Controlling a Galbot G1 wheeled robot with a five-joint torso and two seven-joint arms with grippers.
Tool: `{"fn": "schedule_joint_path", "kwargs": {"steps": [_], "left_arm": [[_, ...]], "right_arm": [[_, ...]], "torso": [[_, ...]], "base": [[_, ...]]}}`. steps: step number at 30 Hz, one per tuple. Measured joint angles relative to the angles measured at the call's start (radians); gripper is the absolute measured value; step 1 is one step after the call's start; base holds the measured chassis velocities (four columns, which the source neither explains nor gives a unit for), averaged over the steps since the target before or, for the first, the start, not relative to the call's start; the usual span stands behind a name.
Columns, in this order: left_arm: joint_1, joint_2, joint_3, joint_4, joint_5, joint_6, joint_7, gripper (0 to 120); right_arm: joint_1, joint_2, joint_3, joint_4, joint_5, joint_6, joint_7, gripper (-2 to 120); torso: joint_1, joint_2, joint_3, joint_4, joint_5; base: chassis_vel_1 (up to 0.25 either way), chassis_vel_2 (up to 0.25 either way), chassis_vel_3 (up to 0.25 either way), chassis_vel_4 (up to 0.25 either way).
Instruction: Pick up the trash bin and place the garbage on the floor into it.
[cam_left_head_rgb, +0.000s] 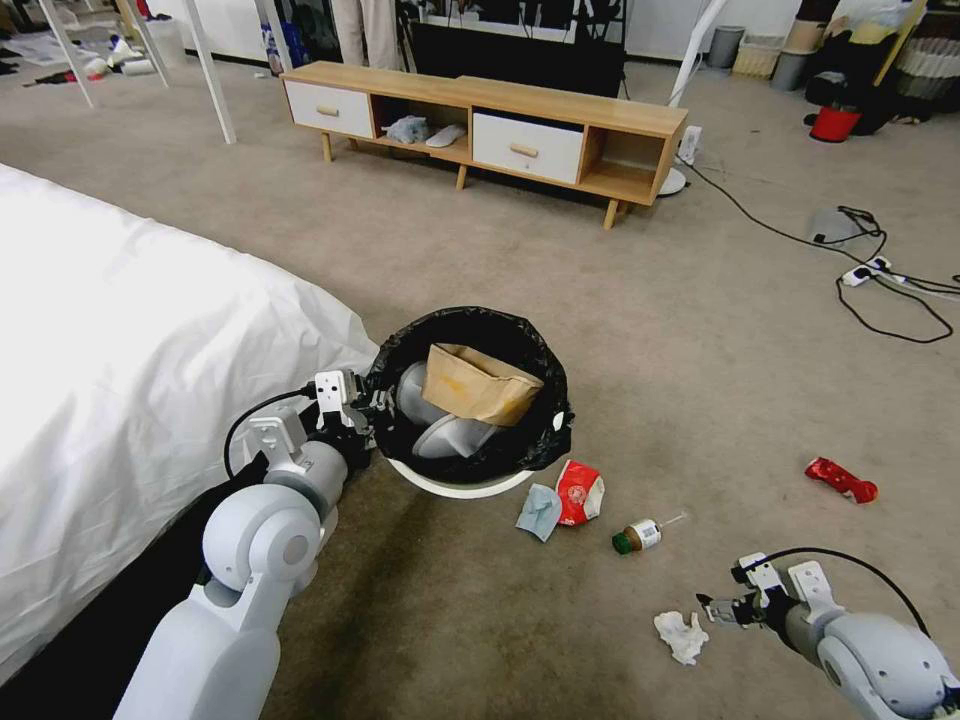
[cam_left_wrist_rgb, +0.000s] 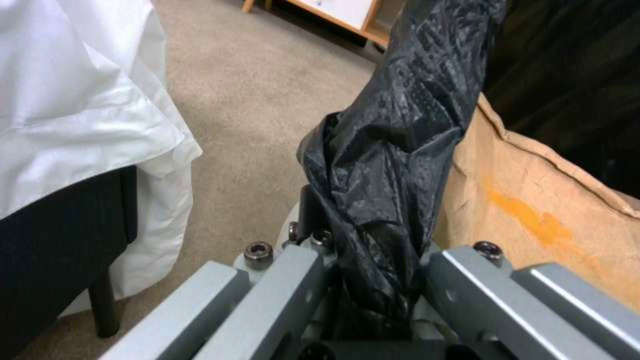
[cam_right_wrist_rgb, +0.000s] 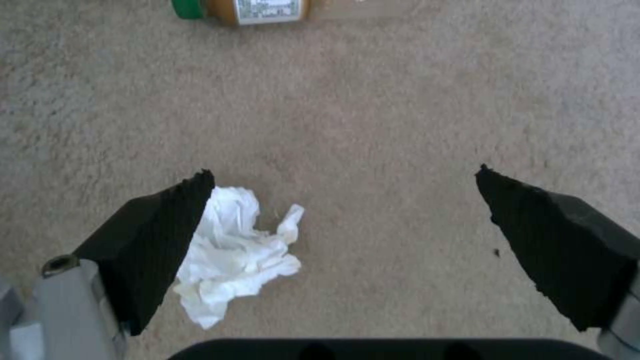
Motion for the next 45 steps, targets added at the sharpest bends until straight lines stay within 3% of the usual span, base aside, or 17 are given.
{"fn": "schedule_joint_path", "kwargs": {"steps": [21, 45], "left_arm": [[-0.008, 0.003, 0.000, 0.012, -0.003, -0.002, 0.003, 2], [-0.020, -0.004, 0.000, 0.027, -0.001, -0.004, 0.004, 2]], "right_arm": [[0.045, 0.005, -0.096, -0.090, -0.040, 0.077, -0.086, 100], [0.090, 0.018, -0.156, -0.208, -0.049, 0.134, -0.095, 100]], "torso": [[0.000, 0.000, 0.000, 0.0000, 0.0000], [0.000, 0.000, 0.000, 0.0000, 0.0001]], "base": [[0.000, 0.000, 0.000, 0.000], [0.000, 0.000, 0.000, 0.000]]}}
